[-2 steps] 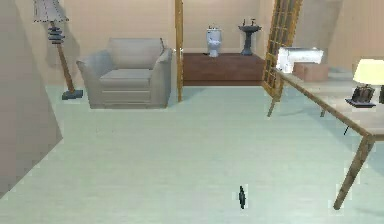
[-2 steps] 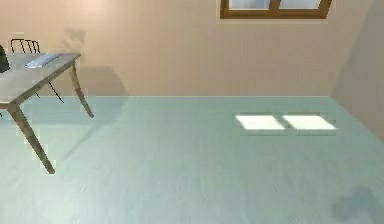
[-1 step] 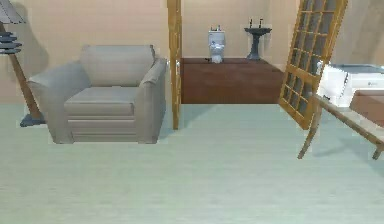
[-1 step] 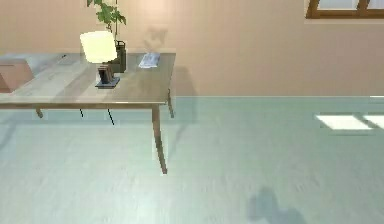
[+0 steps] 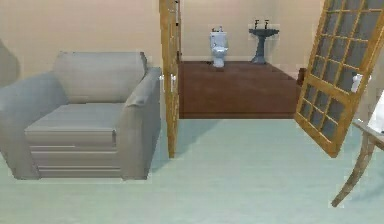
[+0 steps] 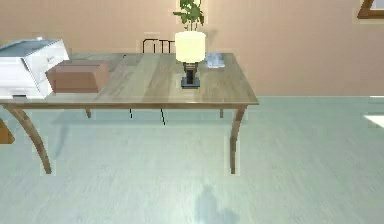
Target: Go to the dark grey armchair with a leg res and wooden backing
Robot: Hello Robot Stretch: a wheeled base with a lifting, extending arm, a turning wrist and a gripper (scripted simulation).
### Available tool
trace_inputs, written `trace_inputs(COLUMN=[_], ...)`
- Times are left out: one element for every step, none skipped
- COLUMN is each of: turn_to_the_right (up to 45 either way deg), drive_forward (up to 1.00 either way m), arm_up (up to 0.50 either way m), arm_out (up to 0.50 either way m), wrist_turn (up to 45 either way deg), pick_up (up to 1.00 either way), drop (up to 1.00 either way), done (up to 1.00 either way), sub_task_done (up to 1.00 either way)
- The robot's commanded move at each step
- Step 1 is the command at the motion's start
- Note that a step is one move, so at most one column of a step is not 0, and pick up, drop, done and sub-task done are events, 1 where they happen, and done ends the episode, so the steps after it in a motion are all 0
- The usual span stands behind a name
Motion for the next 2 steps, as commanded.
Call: trace_inputs(turn_to_the_right=[21.0, 0.0], drive_forward=[0.00, 1.00], arm_up=[0.00, 0.00], arm_out=[0.00, 0.00], wrist_turn=[0.0, 0.0], pick_up=[0.00, 0.00], drop=[0.00, 0.00], done=[0.00, 0.00], sub_task_done=[0.00, 0.00])
